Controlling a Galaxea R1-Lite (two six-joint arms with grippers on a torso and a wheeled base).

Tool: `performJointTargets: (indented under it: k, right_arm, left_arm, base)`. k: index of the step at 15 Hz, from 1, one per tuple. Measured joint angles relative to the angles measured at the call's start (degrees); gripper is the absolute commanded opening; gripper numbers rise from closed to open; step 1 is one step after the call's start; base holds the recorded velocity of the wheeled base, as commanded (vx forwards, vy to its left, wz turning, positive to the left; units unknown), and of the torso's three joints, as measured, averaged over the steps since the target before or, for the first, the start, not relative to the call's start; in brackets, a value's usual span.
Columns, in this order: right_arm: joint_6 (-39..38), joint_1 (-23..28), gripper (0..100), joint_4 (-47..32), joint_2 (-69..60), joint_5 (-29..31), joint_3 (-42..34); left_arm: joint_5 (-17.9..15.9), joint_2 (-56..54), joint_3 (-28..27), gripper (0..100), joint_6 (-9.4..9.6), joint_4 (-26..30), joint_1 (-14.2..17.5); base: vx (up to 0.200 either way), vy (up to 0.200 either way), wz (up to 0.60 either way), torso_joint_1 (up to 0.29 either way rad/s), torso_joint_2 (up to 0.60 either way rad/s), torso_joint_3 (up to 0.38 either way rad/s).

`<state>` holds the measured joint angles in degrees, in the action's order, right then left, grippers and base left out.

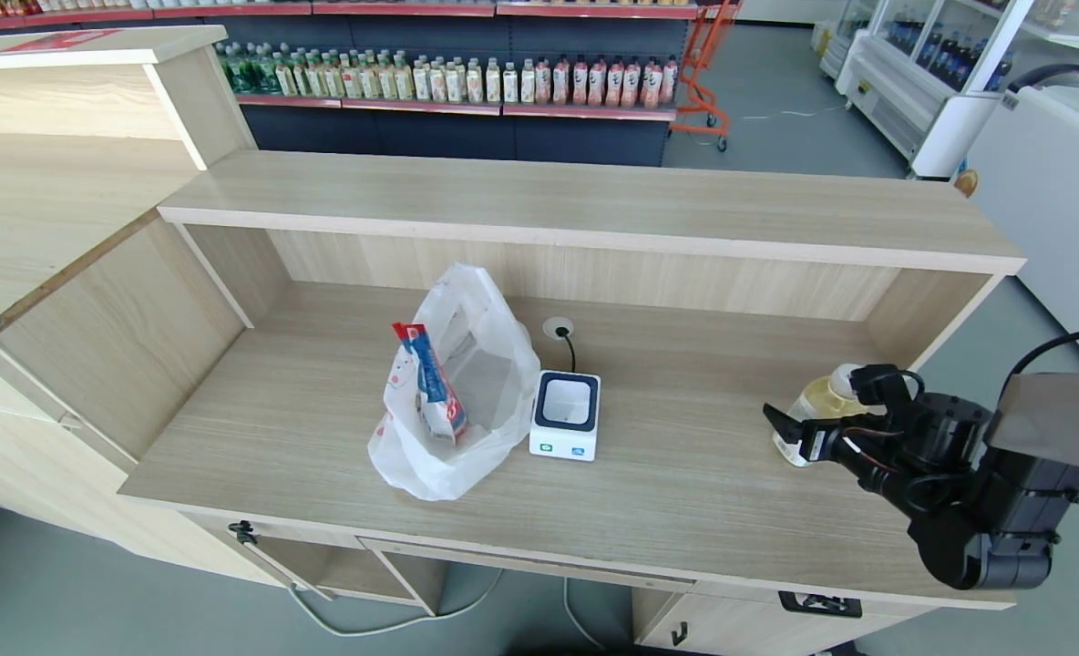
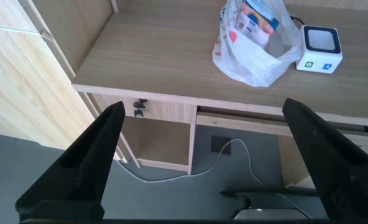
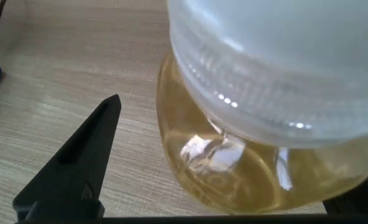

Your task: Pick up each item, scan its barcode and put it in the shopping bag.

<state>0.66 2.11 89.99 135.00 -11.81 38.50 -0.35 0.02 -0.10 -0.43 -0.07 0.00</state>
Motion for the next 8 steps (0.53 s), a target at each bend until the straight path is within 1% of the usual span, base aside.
performJointTargets:
  k: [5, 6, 8]
  right_arm:
    - [0.02, -0.18, 100, -0.07, 1.48, -3.45, 3.56]
    - [0.02, -0.18, 0, -0.05, 1.69, -4.13, 4.46]
    - [0.13, -0.21, 0, -0.02, 1.94, -5.92, 5.11]
  left_arm:
    - [0.00, 0.00, 0.00, 100, 0.00, 0.00, 0.00]
    - [0.02, 0.00, 0.00, 100, 0.00, 0.02, 0.00]
    - [0.02, 0.00, 0.00, 100, 0.00, 0.00, 0.00]
  base:
    - [0.000, 0.000, 0.00, 0.000, 0.00, 0.000]
    - [0.000, 0.000, 0.00, 0.000, 0.00, 0.000]
    - [0.000, 0.000, 0.00, 0.000, 0.00, 0.000]
